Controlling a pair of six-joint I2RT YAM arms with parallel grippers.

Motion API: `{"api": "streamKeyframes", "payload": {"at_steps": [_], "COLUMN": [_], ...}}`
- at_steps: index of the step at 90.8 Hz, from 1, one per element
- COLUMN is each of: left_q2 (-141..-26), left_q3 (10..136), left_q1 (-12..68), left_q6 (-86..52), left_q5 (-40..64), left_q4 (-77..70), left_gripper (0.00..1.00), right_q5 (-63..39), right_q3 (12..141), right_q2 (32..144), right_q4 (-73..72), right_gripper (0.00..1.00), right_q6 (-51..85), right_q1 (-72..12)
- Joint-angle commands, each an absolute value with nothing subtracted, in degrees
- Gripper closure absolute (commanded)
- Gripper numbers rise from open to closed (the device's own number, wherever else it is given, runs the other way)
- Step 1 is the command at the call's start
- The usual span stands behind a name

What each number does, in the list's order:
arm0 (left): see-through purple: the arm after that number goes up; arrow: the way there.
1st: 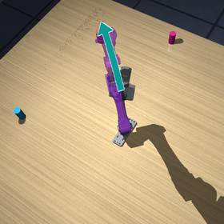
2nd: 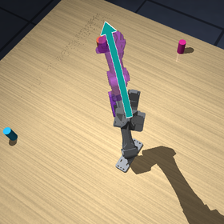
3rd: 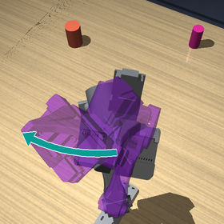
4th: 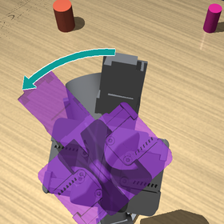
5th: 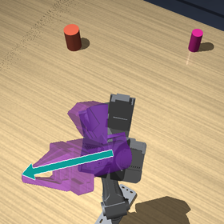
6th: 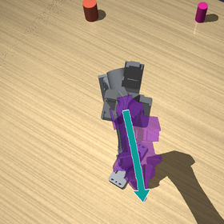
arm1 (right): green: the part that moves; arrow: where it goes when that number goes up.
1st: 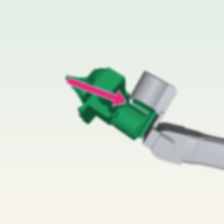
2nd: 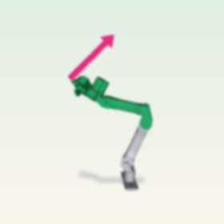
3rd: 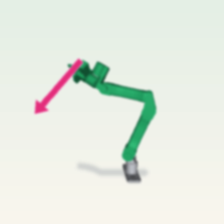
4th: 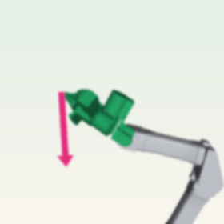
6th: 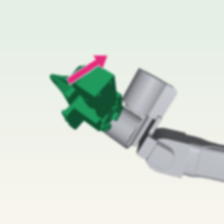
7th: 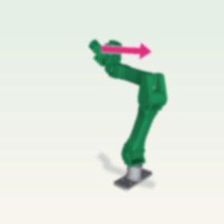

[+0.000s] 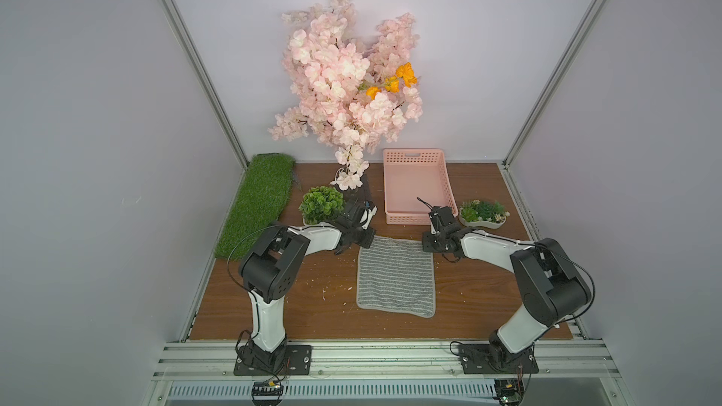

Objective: Fold the square dishcloth
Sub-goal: Fold the cleaning item at the center of the board.

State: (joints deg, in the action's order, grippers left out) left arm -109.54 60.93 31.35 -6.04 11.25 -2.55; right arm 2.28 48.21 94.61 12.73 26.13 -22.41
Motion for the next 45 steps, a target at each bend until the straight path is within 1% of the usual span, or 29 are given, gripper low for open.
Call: {"api": "streamKeyframes", "payload": {"at_steps": [1,13,24,30,33,45], "left_q2": [-109.51,-109.19,-108.3,-107.84,-107.59,-106.41], "left_q3": [59.77,58.96,58.0,57.52,57.38,55.94], "left_q1": [31.34,31.32,31.34,31.37,31.39,31.42], "left_q6": [-6.97,-7.74,-8.66,-9.14,-9.33,-10.46], "left_q5": [10.05,9.68,9.15,9.06,8.93,8.89], "left_q4": [-2.36,-3.07,-4.1,-4.51,-4.75,-6.26], "left_gripper": [1.0,1.0,1.0,1.0,1.0,1.0], "right_q5": [1.38,0.82,0.93,1.28,1.57,2.55], "right_q3": [46.74,46.38,45.71,45.31,45.2,45.54], "right_q2": [95.51,96.26,95.62,94.91,94.57,93.96], "right_q4": [14.42,14.51,15.21,15.48,15.66,15.84], "right_gripper": [0.72,0.82,0.89,0.97,0.99,1.0], "right_q6": [26.51,26.58,26.8,26.72,26.6,25.42], "right_q1": [-22.41,-22.41,-22.41,-22.41,-22.41,-22.39]}}
